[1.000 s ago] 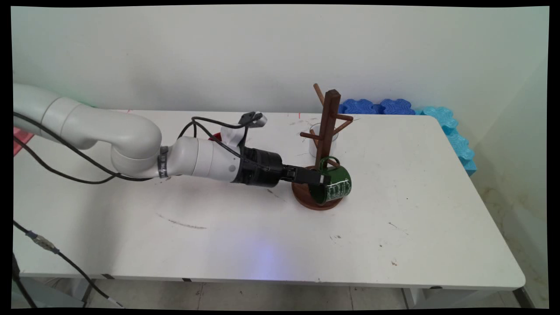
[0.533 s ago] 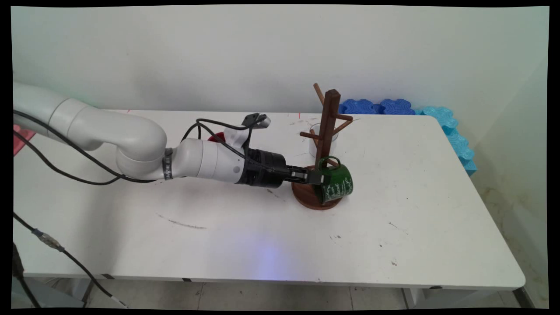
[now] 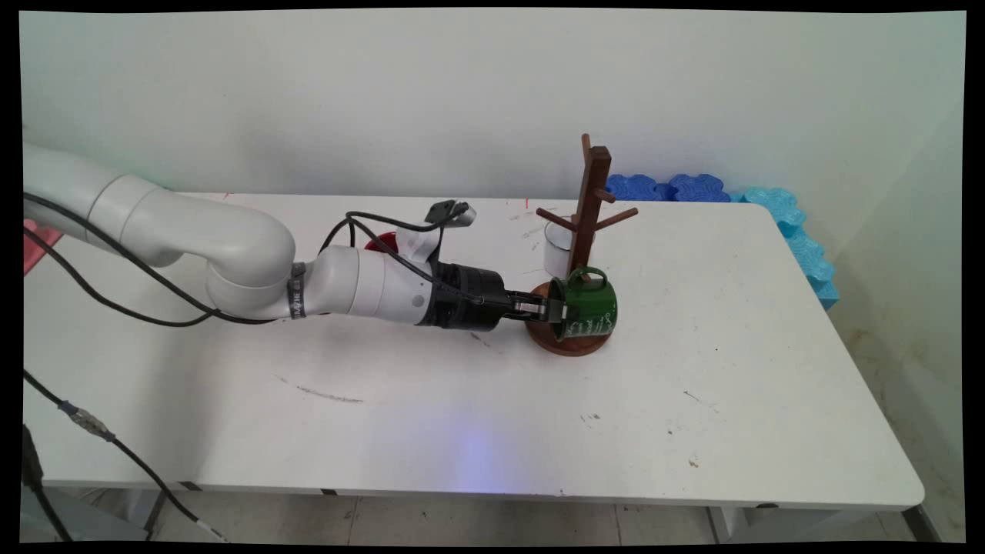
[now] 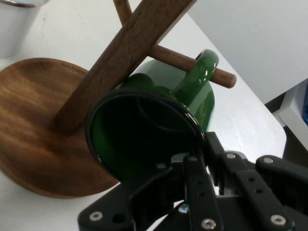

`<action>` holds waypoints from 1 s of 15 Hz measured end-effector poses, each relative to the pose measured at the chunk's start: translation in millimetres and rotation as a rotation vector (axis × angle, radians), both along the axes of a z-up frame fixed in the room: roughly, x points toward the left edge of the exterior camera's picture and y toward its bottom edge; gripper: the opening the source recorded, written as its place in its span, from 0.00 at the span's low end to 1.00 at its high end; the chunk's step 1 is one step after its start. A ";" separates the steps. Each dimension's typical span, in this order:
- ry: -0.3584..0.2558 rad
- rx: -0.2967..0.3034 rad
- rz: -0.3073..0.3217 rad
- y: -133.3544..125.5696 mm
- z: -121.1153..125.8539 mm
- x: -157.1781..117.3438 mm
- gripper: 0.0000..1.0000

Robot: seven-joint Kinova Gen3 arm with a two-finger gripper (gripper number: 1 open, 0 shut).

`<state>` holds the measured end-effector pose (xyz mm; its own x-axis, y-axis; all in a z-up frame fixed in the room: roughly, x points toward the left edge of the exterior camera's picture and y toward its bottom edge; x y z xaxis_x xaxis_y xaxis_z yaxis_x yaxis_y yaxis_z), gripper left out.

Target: Place the picked object on the table

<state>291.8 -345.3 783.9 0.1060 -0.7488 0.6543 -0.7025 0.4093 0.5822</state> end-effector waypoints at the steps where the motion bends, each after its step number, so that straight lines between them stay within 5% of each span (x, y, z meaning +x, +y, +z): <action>1: -0.001 0.000 -0.001 0.2 -0.2 -0.5 0.00; 15: -0.012 -0.022 -0.023 2.3 3.5 -2.3 0.00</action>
<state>289.5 -343.0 787.4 0.0808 -0.7367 0.6714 -0.6995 0.4379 0.5647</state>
